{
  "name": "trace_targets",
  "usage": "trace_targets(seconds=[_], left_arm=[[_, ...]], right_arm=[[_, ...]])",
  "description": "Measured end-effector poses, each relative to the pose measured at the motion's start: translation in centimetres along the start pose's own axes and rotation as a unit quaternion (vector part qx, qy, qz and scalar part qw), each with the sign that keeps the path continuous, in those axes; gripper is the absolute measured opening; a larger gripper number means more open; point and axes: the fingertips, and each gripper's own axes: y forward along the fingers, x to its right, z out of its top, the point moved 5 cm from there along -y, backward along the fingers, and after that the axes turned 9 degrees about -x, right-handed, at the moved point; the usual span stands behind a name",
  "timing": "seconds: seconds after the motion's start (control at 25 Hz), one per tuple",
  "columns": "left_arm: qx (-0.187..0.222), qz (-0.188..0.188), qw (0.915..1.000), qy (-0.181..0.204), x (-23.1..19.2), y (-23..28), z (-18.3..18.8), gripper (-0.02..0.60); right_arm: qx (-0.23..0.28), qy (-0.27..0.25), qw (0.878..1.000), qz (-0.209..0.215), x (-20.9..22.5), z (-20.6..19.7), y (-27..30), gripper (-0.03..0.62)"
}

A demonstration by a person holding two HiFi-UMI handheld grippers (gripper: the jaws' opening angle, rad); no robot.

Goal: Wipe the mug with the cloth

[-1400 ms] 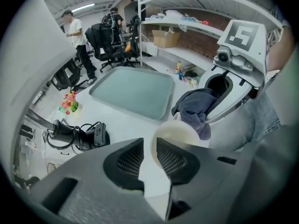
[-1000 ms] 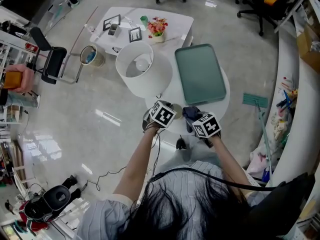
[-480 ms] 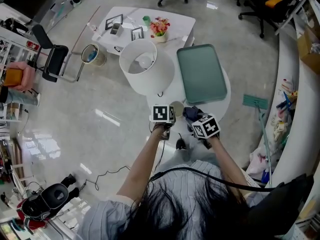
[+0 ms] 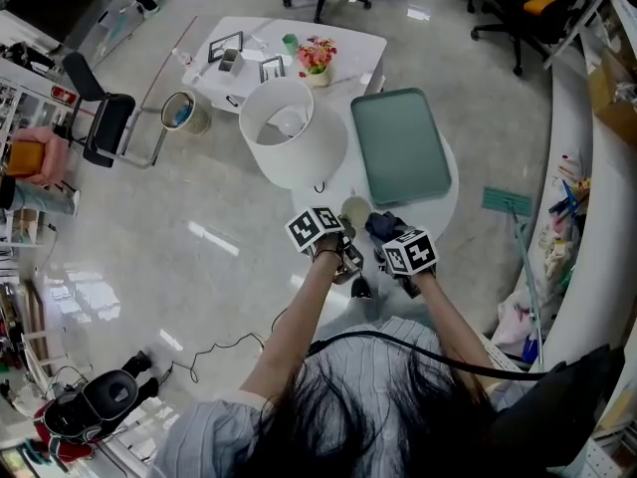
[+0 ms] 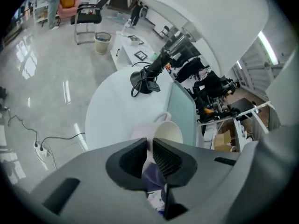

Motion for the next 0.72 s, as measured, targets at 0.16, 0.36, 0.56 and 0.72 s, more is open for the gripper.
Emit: trace_targets(seconds=[0.16,0.36,0.56,0.72], left_arm=[[0.007,0.0,0.9996,-0.028,0.1,0.0,-0.7,0.04],[-0.008,-0.013,0.9973,0.072,0.4,-0.3,-0.3,0.041],[-0.021,-0.007,0.9394,0.342,3.1,-1.8,1.0,0.108],[-0.048,0.06,0.8468,0.526,5.0,-1.4,2.1,0.107]], right_arm=[[0.002,0.009,1.0,-0.002,0.2,-0.2,-0.1,0.08],[0.008,0.02,1.0,-0.003,0.4,-0.3,-0.3,0.08],[0.01,0.021,1.0,0.0,0.3,-0.4,-0.4,0.08],[0.01,0.023,1.0,0.001,0.5,-0.5,-0.5,0.08]])
